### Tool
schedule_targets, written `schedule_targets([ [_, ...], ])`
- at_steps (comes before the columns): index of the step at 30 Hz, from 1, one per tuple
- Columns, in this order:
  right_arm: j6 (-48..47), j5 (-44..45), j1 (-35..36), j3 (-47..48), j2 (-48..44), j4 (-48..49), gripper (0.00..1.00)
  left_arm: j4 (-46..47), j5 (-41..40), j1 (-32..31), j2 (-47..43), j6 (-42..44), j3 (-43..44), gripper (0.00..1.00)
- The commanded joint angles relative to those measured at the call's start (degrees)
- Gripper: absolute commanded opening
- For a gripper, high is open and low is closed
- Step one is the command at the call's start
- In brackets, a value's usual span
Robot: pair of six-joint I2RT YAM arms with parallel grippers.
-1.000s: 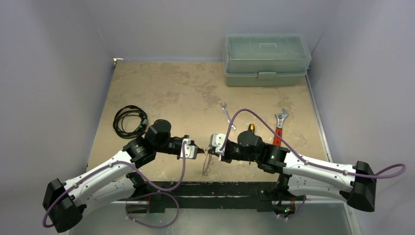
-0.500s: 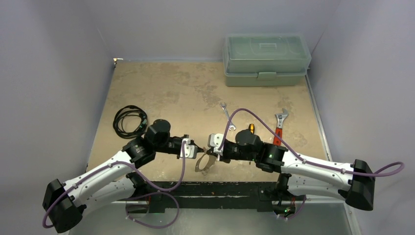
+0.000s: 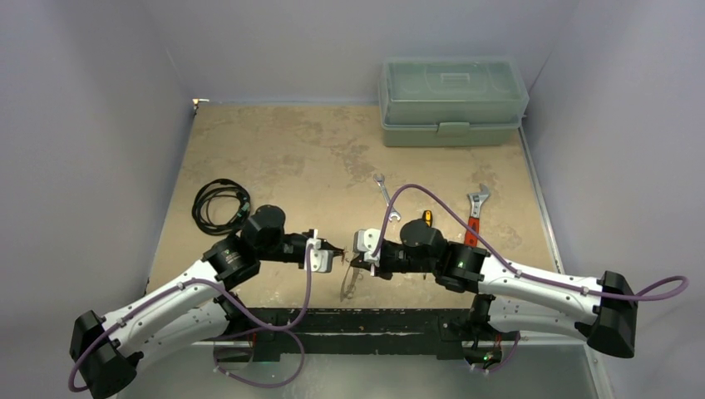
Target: Put the keys on the keyring
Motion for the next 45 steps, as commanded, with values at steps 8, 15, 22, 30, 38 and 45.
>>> schedule_targets([
  [8,0.22,-5.99,0.35,2.7,1.38,-1.82,0.0,2.76,1.73,-0.76,0.26,1.2,-0.34,0.0],
  [15,0.2,-5.03,0.35,2.55,0.7,-1.28,0.0,2.55,1.46,-0.95,-1.35,2.35,-1.29,0.0],
  [22,1.31,-4.27,0.35,3.11,1.99,-2.01,0.0,2.72,3.06,-1.02,-3.24,3.33,-2.21,0.0],
  [30,1.45,-2.78,0.31,3.27,1.89,-2.34,0.0,1.23,3.9,-1.43,-3.34,4.44,-2.19,0.0],
  [38,1.47,-0.89,0.35,3.41,2.51,-2.24,0.0,0.93,5.27,-1.55,-2.92,4.17,-2.18,0.0],
  [45,1.53,0.69,0.35,3.68,3.22,-3.07,0.0,0.7,5.87,-1.85,-2.7,4.06,-2.27,0.0],
])
